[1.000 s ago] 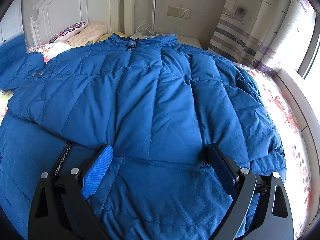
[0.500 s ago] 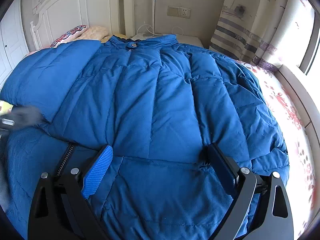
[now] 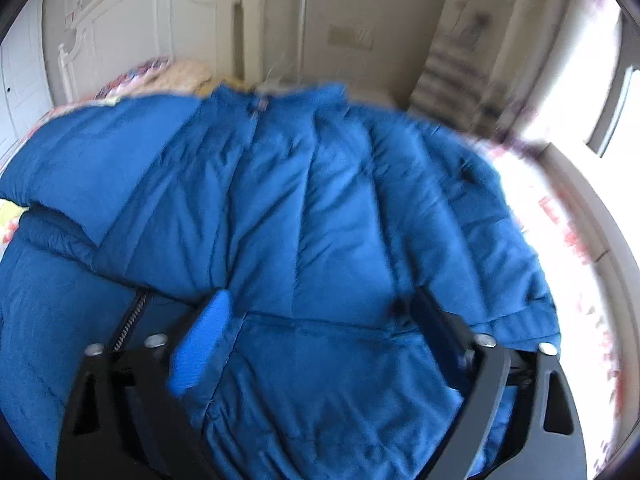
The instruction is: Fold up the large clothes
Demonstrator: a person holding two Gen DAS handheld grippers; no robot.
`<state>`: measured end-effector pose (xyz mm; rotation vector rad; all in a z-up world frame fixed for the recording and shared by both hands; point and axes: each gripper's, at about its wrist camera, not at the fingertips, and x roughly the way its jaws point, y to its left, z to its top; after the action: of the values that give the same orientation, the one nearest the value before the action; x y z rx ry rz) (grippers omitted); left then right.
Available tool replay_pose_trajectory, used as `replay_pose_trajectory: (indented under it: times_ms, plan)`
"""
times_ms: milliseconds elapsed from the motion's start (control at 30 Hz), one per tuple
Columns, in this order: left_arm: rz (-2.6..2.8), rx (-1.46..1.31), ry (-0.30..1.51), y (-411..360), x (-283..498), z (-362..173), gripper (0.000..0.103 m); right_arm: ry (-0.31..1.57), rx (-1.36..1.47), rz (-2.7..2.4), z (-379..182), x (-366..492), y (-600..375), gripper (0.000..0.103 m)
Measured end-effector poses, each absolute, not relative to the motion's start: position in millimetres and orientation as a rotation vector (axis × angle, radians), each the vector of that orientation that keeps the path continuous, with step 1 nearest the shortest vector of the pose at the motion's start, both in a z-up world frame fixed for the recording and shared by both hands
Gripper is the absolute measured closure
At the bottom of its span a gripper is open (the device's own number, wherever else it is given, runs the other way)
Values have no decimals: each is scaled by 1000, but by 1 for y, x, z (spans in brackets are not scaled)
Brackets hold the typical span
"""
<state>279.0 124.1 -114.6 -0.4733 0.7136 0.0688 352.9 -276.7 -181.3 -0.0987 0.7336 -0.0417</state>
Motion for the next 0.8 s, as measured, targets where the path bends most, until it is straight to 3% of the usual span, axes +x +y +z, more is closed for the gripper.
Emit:
replay_pose_trajectory:
  times_ms: [200,433,600,667,700,800]
  plan:
    - [26,-403,764,106,290,-125,31,490,-195,111,-143,314,-226,25]
    - [128,-548,714,142,290,-129,31,538,-599,335,-145,341,-92,27]
    - [152,-542,691,146,286,-126,29,549,-629,349,-156,370,-55,28]
    - [148,-531,701,143,289,-125,29,517,-593,377,-150,370,-54,53]
    - [147,-531,704,143,289,-125,28,504,-531,417,-144,368,-61,81]
    - [149,-544,705,146,290,-127,28,437,-218,451,-116,357,-108,86]
